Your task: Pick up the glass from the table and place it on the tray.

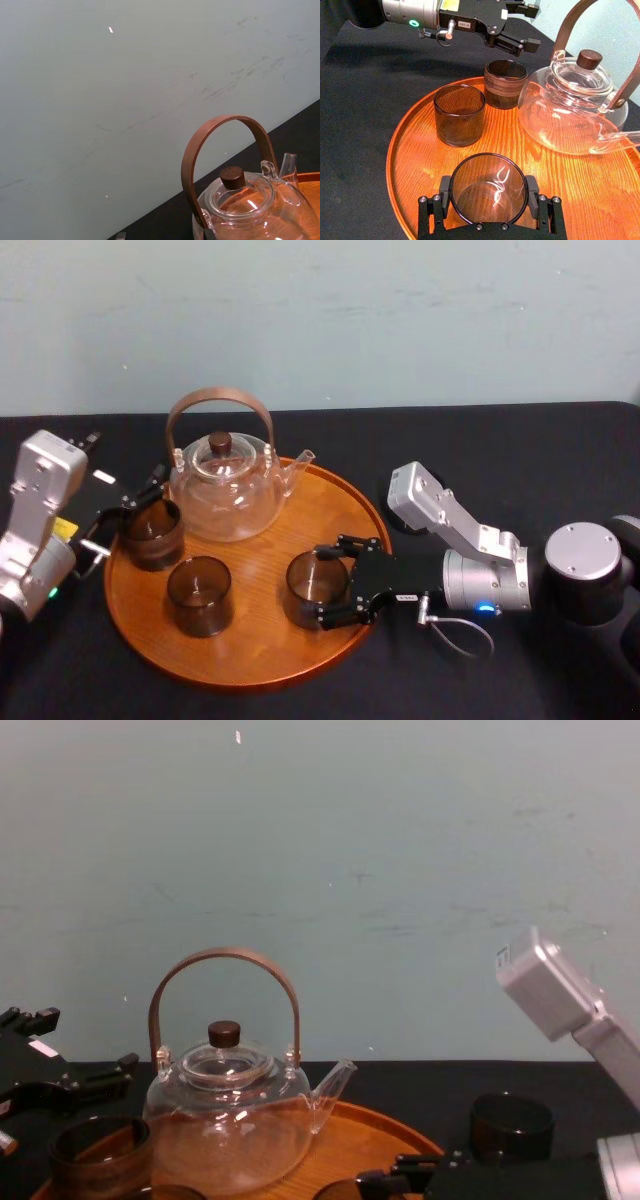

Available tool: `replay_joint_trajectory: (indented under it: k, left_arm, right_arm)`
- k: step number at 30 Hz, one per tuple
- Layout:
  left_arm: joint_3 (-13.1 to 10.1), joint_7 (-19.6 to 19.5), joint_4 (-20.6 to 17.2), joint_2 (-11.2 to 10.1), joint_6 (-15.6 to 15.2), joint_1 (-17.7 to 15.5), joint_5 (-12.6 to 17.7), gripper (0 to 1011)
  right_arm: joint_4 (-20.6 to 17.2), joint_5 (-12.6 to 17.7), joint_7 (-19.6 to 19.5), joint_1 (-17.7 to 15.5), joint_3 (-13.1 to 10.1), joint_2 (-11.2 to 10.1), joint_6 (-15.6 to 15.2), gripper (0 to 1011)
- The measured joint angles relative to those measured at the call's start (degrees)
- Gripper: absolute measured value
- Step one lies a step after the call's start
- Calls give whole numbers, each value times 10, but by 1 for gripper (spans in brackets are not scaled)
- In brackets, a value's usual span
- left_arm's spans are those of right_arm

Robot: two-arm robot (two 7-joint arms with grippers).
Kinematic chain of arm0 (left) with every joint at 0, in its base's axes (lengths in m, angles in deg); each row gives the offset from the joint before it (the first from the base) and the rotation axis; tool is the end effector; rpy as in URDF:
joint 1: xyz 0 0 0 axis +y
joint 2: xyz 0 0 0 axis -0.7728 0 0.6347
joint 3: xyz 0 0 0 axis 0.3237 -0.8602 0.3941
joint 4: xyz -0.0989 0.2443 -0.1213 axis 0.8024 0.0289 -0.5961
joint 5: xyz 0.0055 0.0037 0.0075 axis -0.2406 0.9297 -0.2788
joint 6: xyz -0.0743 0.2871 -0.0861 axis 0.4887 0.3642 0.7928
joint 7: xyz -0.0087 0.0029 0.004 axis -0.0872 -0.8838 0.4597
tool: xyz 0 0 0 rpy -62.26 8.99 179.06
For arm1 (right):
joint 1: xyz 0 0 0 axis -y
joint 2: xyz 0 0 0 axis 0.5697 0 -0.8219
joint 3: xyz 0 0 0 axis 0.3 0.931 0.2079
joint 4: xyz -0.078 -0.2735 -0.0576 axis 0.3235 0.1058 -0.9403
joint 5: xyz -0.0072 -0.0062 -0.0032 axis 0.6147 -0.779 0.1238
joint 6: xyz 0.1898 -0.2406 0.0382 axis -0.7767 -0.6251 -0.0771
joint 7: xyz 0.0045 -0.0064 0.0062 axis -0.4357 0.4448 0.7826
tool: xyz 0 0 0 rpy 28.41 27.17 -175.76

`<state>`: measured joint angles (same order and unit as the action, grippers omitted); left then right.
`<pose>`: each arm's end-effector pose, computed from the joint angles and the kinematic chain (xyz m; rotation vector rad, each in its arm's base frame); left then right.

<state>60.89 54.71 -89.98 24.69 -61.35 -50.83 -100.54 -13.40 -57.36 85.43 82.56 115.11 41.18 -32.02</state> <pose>0.3582 0.0826 -0.3022 0.3044 -0.2849 1.2479 0.4105 0.0021 -0.2916 -0.3930 -0.0453 -0.2988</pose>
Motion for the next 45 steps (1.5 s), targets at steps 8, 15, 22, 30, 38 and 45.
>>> replay_joint_trajectory:
  k: [8, 15, 22, 30, 38, 45]
  left_arm:
    - [0, 0, 0, 0, 0, 0, 0, 1001]
    - [0, 0, 0, 0, 0, 0, 0, 1002]
    - [0, 0, 0, 0, 0, 0, 0, 1001]
    - [0, 0, 0, 0, 0, 0, 0, 1002]
    - [0, 0, 0, 0, 0, 0, 0, 1001]
    - [0, 0, 0, 0, 0, 0, 0, 1001]
  right_arm:
    - [-1, -2, -2, 0, 1, 0, -1, 905]
    - [-1, -3, -2, 0, 1, 0, -1, 959]
    - [-1, -2, -2, 0, 0, 0, -1, 1002]
    - [-1, -2, -1, 0, 0, 0, -1, 1002]
    - [-10, 12, 8, -6, -7, -10, -1, 1002]
    - [-39, 35, 14, -25, -21, -37, -7, 1002]
